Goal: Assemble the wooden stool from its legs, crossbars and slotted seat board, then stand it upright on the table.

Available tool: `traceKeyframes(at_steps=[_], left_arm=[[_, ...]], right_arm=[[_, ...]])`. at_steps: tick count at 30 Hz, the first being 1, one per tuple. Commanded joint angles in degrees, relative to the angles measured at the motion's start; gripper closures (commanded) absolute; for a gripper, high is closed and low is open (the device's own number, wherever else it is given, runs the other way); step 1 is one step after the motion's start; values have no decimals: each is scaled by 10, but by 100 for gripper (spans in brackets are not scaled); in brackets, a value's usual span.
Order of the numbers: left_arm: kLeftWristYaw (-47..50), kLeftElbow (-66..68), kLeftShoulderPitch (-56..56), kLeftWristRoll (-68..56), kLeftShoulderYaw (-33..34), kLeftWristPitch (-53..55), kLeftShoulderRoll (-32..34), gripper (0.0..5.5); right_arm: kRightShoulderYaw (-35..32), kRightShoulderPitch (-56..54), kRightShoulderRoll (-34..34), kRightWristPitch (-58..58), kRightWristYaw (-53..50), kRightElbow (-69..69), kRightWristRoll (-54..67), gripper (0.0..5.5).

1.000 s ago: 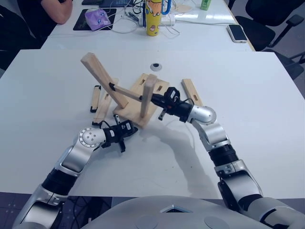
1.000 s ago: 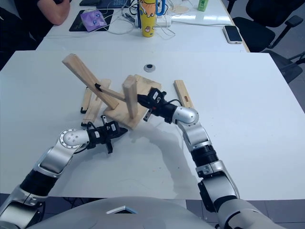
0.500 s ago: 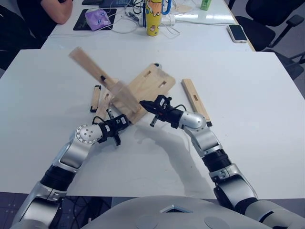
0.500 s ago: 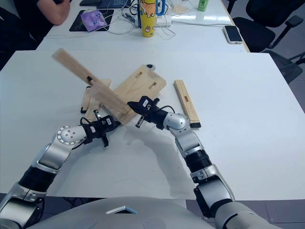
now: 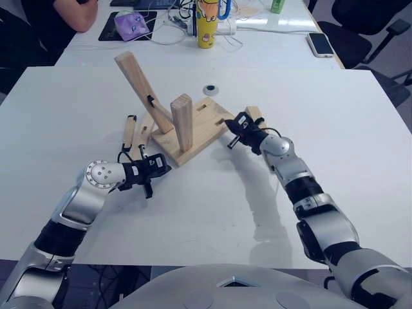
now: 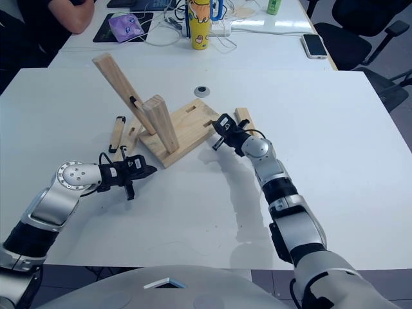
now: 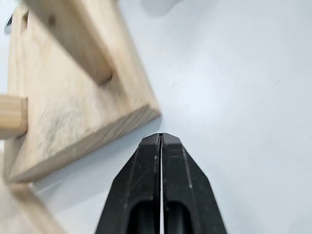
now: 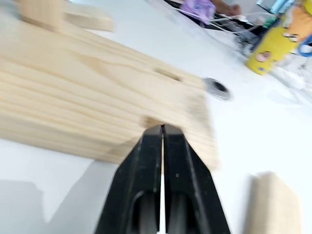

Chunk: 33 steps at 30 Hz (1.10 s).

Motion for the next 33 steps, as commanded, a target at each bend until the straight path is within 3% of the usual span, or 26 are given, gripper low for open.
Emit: traceKeyframes(at_steps=[1, 12, 16, 22, 28, 33], left_arm=[[-4, -35, -7, -15, -23, 25, -29, 547], [52, -19, -1, 31, -74, 37, -75, 547], [81, -2, -15, 47, -63, 38, -80, 547], [144, 32, -31, 89, -62, 38, -102, 547], [182, 69, -39, 127, -64, 33, -110, 547], [201, 106, -32, 116, -31, 17, -108, 547]], right_arm=[[2, -63, 12, -32, -18, 114, -25, 550], [23, -141, 36, -56, -31, 252, -85, 550], [76, -151, 29, 13, 34, 281, -141, 550], [164, -132, 9, 62, 225, 277, -201, 550], [166, -56, -36, 92, 326, 143, -160, 550], [160, 62, -111, 212, 394, -162, -86, 550]])
